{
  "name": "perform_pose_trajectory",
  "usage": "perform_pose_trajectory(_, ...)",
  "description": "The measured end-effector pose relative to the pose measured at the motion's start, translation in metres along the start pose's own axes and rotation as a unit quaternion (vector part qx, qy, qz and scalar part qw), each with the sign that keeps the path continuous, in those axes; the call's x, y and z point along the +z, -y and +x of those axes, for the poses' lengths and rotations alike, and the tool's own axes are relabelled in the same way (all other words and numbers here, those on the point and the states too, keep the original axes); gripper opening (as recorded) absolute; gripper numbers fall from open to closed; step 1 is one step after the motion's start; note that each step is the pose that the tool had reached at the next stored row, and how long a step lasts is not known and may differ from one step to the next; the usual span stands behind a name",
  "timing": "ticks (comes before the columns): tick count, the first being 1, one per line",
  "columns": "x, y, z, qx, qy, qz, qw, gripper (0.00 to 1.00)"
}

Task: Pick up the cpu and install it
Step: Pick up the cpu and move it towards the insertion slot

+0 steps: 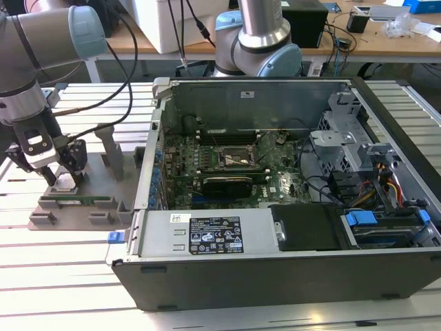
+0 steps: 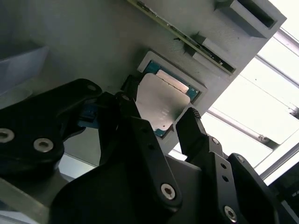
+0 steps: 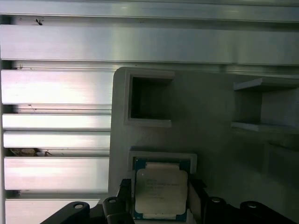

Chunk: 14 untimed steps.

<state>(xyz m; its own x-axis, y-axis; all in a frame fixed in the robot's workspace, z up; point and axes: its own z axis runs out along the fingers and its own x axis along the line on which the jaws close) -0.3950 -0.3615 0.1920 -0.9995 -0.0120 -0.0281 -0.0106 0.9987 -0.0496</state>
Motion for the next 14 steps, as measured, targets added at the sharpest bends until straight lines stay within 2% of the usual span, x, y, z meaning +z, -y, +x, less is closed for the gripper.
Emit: perform_pose_trajectory(14, 0.0029, 0.0017, -0.003, 0.0, 0.0, 0.0, 1.0, 0.6)
